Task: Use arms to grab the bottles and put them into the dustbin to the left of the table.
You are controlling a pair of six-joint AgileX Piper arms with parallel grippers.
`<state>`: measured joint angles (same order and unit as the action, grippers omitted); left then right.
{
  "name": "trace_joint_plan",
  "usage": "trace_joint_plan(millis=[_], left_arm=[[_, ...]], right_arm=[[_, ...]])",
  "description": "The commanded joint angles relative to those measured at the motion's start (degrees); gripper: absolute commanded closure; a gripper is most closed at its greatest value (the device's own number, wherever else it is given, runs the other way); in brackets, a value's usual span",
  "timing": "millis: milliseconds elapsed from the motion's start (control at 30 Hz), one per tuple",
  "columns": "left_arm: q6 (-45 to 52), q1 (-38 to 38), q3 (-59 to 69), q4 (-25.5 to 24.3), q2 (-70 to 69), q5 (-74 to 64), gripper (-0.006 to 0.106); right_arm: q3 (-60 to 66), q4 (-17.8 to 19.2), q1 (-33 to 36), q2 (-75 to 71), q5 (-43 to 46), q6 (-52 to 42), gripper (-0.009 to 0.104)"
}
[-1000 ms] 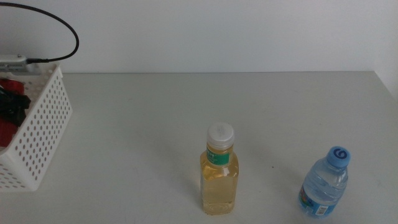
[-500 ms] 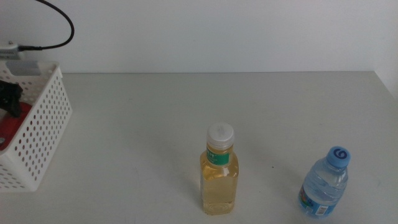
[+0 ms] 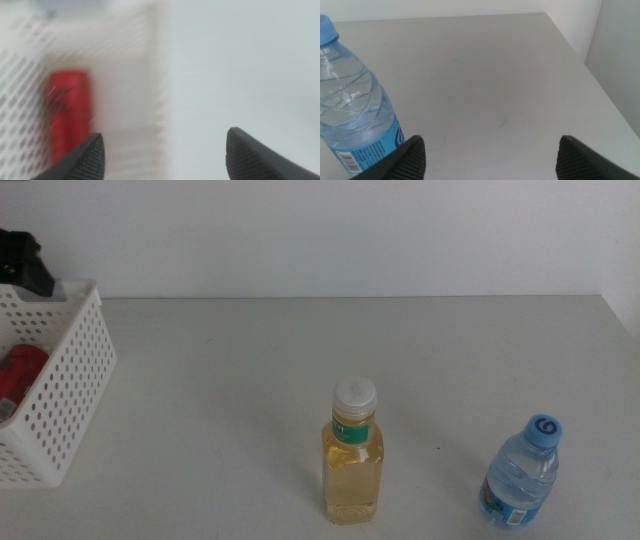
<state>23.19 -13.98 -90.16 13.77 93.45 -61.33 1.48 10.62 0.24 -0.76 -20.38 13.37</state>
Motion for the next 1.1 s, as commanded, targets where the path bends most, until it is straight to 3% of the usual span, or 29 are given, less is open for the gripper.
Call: trace_joint_plan(millis=[0,300,600,800,1067], left_arm=[[3.54,3.50,0.10,3.08,-6.32,1.97,0.022],[2.07,23.40,29.60,0.99,-30.55,31.32,0.022],[-27.28,43.85,59.83,-18.56,-48.82,54.59,0.022],[-32.23,48.93,68.71,-19.12,-53.25,58.53,0.022],[-32.35,48.79,70.72,-19.07,-53.39,58.98,0.022]], right_arm=[[-0.40,1.37,-0.46,-1.25,3.40,-0.72,0.028],[-0.40,1.37,-0.46,-1.25,3.40,-0.72,0.028],[-0.40,1.37,-0.46,-1.25,3.34,-0.72,0.028],[-0.40,1.37,-0.46,-1.25,3.34,-0.72,0.028],[-0.40,1.37,-0.46,-1.25,3.34,-0.72,0.028]])
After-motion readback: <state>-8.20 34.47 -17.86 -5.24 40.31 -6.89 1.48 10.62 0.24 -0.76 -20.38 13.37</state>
